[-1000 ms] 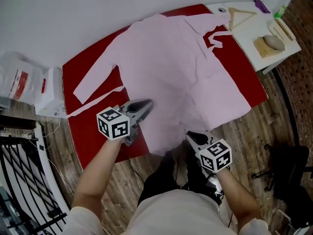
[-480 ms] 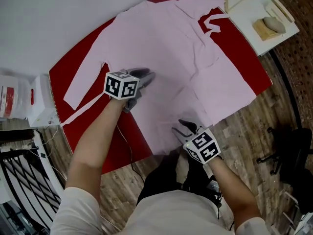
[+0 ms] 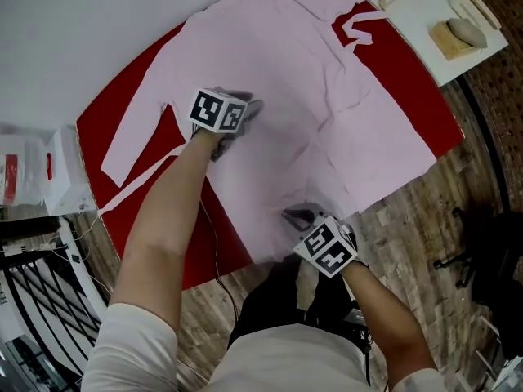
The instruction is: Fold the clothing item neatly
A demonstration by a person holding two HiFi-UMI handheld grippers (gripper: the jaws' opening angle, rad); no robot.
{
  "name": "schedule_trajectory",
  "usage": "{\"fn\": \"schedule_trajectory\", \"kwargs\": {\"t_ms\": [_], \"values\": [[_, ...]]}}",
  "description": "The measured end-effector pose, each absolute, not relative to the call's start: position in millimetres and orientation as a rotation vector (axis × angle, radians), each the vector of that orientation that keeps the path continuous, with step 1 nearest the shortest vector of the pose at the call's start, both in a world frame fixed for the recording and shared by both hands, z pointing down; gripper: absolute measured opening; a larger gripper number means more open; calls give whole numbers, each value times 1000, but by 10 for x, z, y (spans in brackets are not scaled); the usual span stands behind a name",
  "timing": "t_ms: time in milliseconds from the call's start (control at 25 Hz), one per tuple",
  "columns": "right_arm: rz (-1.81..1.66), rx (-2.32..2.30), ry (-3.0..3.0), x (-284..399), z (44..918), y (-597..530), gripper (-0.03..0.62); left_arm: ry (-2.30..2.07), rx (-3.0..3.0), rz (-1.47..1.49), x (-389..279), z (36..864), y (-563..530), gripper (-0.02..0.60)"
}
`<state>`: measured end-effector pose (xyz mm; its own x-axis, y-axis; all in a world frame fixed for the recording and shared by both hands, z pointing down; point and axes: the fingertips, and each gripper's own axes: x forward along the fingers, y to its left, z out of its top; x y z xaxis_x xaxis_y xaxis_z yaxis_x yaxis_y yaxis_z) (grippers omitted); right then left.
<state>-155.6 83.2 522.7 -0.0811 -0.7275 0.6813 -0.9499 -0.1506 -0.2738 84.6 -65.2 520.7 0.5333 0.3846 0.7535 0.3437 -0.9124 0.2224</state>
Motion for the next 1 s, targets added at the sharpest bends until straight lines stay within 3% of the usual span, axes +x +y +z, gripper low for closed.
{"fn": "schedule_trajectory", "kwargs": {"t_ms": [80,320,440,600,680,760,1000], "values": [[1090,1905,-1821,-1562,5212,969,28,638,2697,1407,856,5319,-664,114],[1024,1947,-1818,-1448,5119,1189,29,569,2693,1369,918,5410,-768,110],[993,1895,-1835,-1430,5188,1156,174,575,2714,1359,904,5408,-754,110],[1034,1880,-1753,-1377,5367,1181,173,588,2743,1378,894,5419,-738,112],[1063,1906,-1728,-1330,5370,1191,148,593,2748,1391,896,5419,-742,112],[1075,1911,-1726,-1322,5351,1224,32,605,2743,1415,887,5417,-740,112],[1054,1918,-1740,-1377,5250,1413,20,632,2676,1333,849,5278,-676,112]]}}
